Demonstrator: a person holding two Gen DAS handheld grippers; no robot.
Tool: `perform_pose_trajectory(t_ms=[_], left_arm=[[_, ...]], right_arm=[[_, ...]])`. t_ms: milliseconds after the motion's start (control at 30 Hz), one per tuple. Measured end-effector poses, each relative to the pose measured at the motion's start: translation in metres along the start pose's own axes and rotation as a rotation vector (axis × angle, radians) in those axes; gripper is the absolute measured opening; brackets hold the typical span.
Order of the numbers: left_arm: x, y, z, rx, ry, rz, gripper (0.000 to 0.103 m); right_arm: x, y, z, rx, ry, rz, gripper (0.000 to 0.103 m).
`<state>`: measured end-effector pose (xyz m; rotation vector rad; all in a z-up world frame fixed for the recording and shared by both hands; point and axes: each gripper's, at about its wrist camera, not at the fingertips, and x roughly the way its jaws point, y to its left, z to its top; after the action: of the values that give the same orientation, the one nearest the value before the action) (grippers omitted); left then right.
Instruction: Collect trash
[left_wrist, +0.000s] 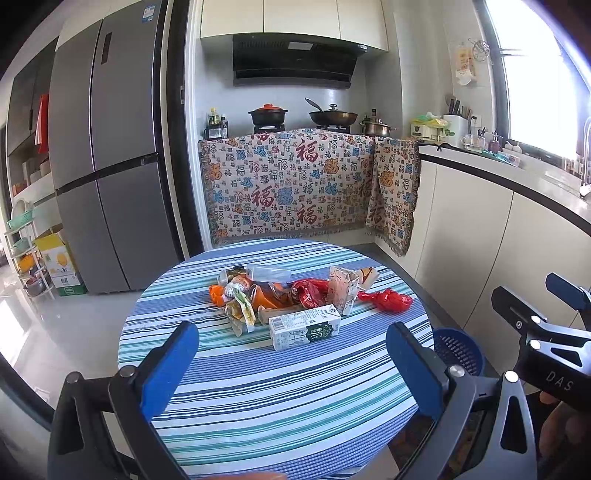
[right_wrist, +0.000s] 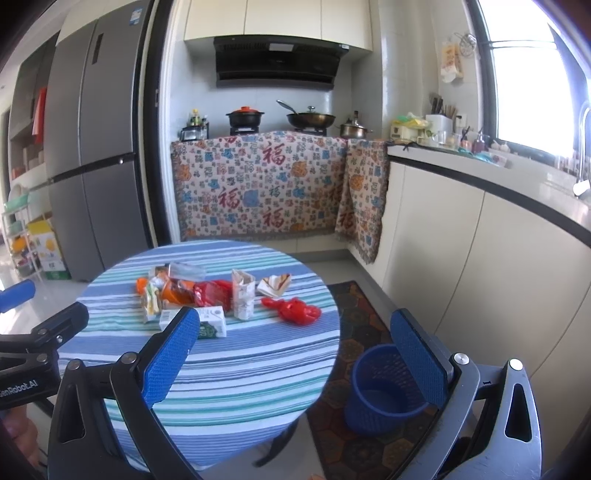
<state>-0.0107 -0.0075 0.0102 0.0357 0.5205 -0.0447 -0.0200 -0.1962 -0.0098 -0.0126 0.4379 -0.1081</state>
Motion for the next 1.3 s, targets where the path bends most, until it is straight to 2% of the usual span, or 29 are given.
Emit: perform_pose_trajectory(t_ms=[1300], left_arm=[[-0.0016,-0.0011,-0.0009,-0.001,0.001,-0.004,0.103]], right_arm=[[0.0003,-0.0031,-0.0015,0.01,0.0,-0.017,0.103]])
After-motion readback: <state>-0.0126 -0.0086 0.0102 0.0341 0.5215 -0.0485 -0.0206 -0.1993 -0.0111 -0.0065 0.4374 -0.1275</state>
